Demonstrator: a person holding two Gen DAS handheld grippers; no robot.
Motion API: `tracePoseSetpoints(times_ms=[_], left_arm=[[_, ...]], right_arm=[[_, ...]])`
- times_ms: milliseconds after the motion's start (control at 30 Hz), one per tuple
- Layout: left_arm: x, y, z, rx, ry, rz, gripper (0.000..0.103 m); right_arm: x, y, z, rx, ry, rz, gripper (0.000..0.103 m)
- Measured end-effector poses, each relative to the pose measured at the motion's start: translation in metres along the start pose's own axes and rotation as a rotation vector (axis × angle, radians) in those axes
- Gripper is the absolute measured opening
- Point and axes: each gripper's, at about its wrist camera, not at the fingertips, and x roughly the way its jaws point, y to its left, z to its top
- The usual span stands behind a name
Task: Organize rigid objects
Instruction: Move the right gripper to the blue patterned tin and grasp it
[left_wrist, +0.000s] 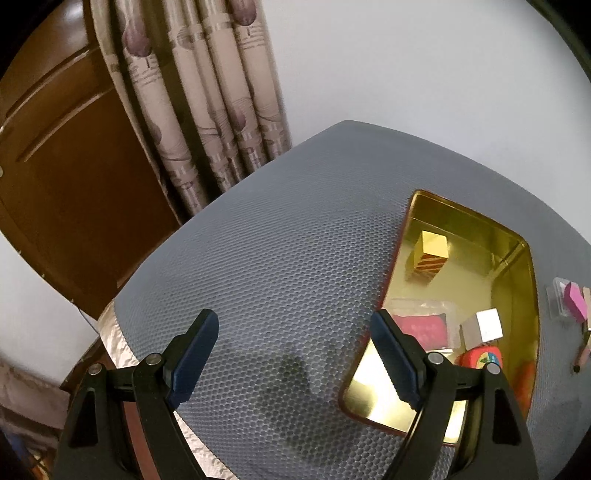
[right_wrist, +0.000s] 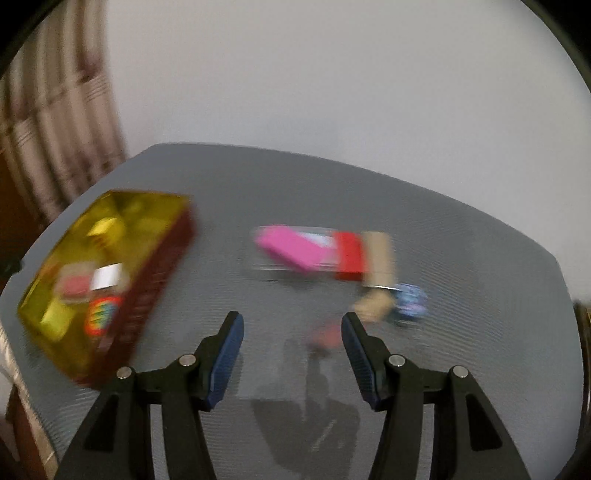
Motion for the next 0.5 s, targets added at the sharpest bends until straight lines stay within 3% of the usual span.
tracePoseSetpoints(times_ms=[67,200,500], left_arm=[[-0.001,-0.003,-0.001,0.01,0.0,-0.012,0.082],[-0.005,-0.012,-0.006,0.014,0.025,-0.109,0.082],[-0.034,-0.064,-0.025,0.226,-0.085,-0.212,0.084]], right_arm=[[0.006,-0.023,-0.001,0.042,0.004,-0.032,0.057],[0.021,-0.05,-0.008,0.07,0.024,-0.08,0.057],[0.061,-0.062,-0.019,0.089,0.066,-0.112,0.057]])
